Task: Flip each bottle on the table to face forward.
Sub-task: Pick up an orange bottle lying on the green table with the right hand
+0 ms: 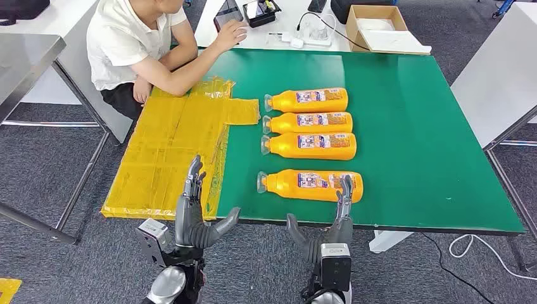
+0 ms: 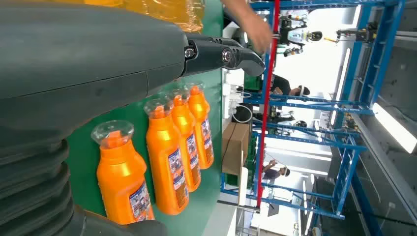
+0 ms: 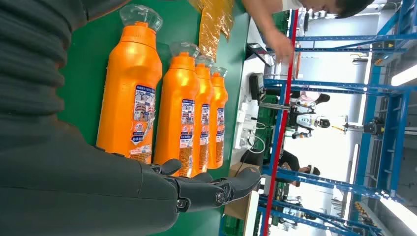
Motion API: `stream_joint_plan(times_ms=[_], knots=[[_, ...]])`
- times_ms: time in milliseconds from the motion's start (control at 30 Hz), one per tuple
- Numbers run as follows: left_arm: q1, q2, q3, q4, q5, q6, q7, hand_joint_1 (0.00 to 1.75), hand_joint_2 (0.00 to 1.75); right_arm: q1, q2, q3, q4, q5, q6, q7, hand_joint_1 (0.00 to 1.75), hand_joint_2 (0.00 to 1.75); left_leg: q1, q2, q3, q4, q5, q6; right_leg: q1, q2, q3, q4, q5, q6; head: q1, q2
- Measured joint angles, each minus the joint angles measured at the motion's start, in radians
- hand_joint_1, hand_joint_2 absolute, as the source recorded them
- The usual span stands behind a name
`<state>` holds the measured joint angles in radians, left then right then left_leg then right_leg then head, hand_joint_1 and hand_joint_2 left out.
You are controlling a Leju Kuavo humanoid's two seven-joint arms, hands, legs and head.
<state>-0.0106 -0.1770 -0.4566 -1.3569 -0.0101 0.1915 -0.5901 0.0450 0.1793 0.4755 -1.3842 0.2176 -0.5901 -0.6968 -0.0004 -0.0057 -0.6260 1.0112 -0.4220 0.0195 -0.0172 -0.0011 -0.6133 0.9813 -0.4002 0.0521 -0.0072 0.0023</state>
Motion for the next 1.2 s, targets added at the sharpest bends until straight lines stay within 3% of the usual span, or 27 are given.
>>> stream_joint_plan(times_ms=[233, 433, 700, 833, 967, 1100, 1200], knots=[[0.008, 0.000, -0.002, 0.001, -0.010, 0.016, -0.011, 0.00, 1.75, 0.002, -0.014, 0.001, 0.006, 0.052, -0.041, 0.008, 0.00, 1.75, 0.000, 0.000, 0.000, 0.000, 0.000, 0.000, 0.000, 0.000, 0.000, 0.000, 0.000, 0.000, 0.000, 0.000], [-0.008, -0.001, -0.020, 0.017, -0.023, 0.014, -0.002, 0.00, 1.75, -0.043, -0.056, -0.038, 0.036, 0.299, -0.070, 0.100, 0.00, 1.75, 0.000, 0.000, 0.000, 0.000, 0.000, 0.001, 0.000, 0.000, 0.000, 0.000, 0.000, 0.000, 0.000, 0.000], [-0.017, -0.001, -0.029, 0.039, -0.022, 0.012, 0.000, 0.00, 1.75, -0.078, -0.085, -0.079, 0.077, 0.326, -0.070, 0.109, 0.00, 1.75, -0.001, 0.000, 0.000, 0.000, 0.001, 0.001, 0.000, 0.000, 0.000, 0.000, 0.001, 0.001, 0.000, 0.000], [-0.023, -0.001, -0.033, 0.045, -0.022, 0.007, 0.000, 0.00, 1.75, -0.096, -0.100, -0.089, 0.093, 0.396, -0.070, 0.170, 0.00, 1.75, 0.000, 0.000, 0.000, 0.000, 0.000, 0.001, 0.000, 0.000, 0.000, 0.000, 0.001, 0.001, 0.000, 0.000], [-0.032, -0.002, -0.037, 0.052, -0.022, -0.005, 0.001, 0.00, 1.75, -0.168, -0.145, -0.110, 0.154, 0.504, -0.053, 0.270, 0.00, 1.75, -0.001, 0.000, 0.000, 0.000, 0.001, 0.001, -0.001, 0.000, 0.000, 0.000, 0.001, 0.001, 0.000, 0.000], [-0.048, -0.008, -0.042, 0.064, -0.021, -0.018, 0.005, 0.00, 1.75, -0.256, -0.180, -0.132, 0.255, 0.588, -0.059, 0.300, 0.00, 1.75, -0.003, 0.000, 0.000, 0.000, 0.002, 0.003, -0.003, 0.000, 0.001, 0.000, 0.003, 0.003, 0.000, 0.000], [-0.059, -0.012, -0.042, 0.067, -0.016, -0.022, 0.007, 0.00, 1.75, -0.316, -0.202, -0.132, 0.323, 0.680, -0.009, 0.364, 0.00, 1.75, -0.003, 0.000, 0.000, 0.001, 0.002, 0.003, -0.003, 0.000, 0.001, 0.000, 0.003, 0.003, 0.000, 0.000]])
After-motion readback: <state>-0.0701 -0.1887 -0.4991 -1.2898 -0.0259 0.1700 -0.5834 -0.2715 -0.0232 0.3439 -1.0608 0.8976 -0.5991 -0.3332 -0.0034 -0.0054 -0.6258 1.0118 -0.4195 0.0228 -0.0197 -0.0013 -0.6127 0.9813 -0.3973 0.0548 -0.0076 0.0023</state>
